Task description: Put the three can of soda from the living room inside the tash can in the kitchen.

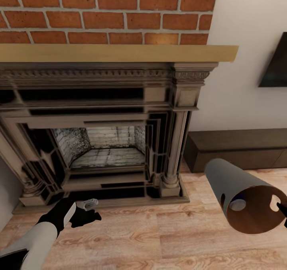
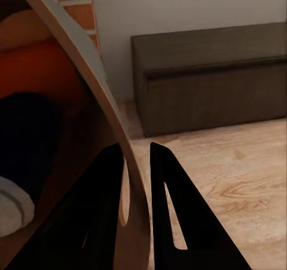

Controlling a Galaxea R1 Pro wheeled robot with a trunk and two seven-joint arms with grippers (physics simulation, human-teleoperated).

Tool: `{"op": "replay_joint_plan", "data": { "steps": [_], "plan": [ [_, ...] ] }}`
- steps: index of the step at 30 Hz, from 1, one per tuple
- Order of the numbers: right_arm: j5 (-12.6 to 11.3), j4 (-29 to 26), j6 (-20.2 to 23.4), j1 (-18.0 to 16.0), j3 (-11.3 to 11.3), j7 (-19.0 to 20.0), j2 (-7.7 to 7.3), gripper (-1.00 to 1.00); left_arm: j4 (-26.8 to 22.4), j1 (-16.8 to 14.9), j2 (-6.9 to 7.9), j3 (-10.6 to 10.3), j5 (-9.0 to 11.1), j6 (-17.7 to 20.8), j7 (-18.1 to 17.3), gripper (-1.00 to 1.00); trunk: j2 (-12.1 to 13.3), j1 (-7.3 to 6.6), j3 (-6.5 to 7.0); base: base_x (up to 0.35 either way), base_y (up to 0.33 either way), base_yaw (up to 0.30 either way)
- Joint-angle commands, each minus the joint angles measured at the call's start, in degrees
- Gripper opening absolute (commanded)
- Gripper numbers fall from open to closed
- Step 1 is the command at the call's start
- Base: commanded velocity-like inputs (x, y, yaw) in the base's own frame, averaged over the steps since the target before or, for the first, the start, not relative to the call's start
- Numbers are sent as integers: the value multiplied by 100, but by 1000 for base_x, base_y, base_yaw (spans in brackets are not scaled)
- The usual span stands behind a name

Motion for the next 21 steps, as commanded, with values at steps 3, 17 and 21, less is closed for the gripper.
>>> {"op": "replay_joint_plan", "data": {
  "steps": [3, 17, 21],
  "plan": [
    [-47, -110, 184, -141, 41, 42, -24, -100, 1, 0, 0, 0, 2, -13, 5, 100, -122, 66, -54, 0, 0, 0],
    [-49, -415, 756, -578, 710, 509, -162, -100, 0, 14, 0, -3, 9, -66, 6, 100, -684, 374, -305, 0, 0, 0],
    [-49, -552, 783, -603, 698, 562, -159, -100, 0, 30, 0, -7, 9, -124, 7, 100, -844, 462, -377, 0, 0, 0]
  ]
}}
